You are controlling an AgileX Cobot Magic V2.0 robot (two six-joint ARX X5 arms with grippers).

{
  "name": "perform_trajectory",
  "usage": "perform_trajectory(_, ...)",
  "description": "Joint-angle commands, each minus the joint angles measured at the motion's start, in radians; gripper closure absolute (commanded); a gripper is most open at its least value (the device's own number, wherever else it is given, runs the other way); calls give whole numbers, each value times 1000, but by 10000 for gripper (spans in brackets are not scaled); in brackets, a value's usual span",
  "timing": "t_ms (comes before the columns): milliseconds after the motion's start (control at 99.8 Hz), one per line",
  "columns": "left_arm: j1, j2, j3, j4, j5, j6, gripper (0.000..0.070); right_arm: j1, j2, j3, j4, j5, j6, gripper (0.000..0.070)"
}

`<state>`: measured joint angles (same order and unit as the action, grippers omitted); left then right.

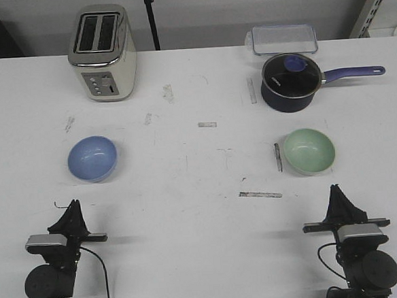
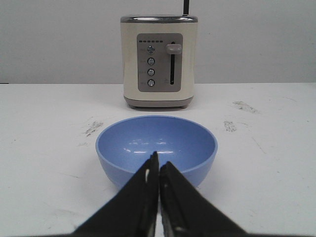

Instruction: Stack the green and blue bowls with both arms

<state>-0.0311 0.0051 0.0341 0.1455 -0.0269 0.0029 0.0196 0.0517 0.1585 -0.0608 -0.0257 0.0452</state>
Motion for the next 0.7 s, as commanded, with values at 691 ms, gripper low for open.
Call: perform_trajectory(691, -2, -2, -22, 13, 0, 9, 698, -7, 784, 655, -323, 104, -68, 693)
